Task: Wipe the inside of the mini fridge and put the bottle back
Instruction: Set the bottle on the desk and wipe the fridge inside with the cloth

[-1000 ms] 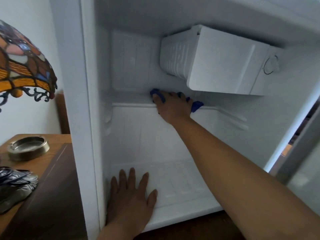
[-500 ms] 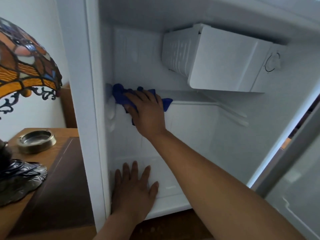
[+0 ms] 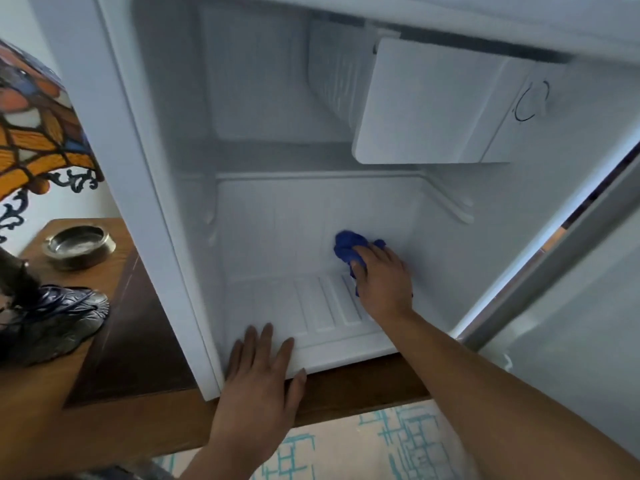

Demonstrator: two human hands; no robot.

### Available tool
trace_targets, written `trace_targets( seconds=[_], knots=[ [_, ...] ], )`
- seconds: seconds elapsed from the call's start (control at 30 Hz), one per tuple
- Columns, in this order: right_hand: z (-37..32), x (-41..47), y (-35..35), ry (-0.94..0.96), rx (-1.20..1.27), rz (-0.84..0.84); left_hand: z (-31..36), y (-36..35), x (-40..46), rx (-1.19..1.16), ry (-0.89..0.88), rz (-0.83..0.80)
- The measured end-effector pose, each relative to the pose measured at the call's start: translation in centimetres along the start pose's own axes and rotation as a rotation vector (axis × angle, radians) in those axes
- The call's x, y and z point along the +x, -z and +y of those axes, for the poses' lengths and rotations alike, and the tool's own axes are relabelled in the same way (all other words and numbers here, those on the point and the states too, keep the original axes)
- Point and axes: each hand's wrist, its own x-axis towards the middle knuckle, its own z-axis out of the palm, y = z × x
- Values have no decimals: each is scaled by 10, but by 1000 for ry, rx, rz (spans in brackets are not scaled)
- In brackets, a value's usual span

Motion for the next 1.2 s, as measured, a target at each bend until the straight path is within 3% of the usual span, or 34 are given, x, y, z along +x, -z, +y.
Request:
trace_targets(
  seconds=[0.13,0.23,0.5,0.77,0.87,0.97,1.1,1.2],
  knots=[
    [14,-18,-11,-131,-125,-243,-2,-3,-1,47,-53,-29],
    [11,-25,-20,-153,-116,-308,-5,-7,-3,127,-100,-10],
    [-25,-67,-14,-33,28,-267,-12,-18,-5,176,-139,25],
    [-17,-116,21,-18,-55,-163,-9,-9,-5,142,-145,-39],
    [-18,-78,43,-193,-143,-196,-11,-9,-7,137,-126,-74],
    [-1,-33,46,-292,-131,-20,-8,-6,-4,124,-147,-60],
    [32,-29,10,-239,-221,-214,-8,-9,-4,109,-155,-65],
    [35,-39,-2,-215,-264,-182,-9,-9,-4,100,-150,-58]
  ],
)
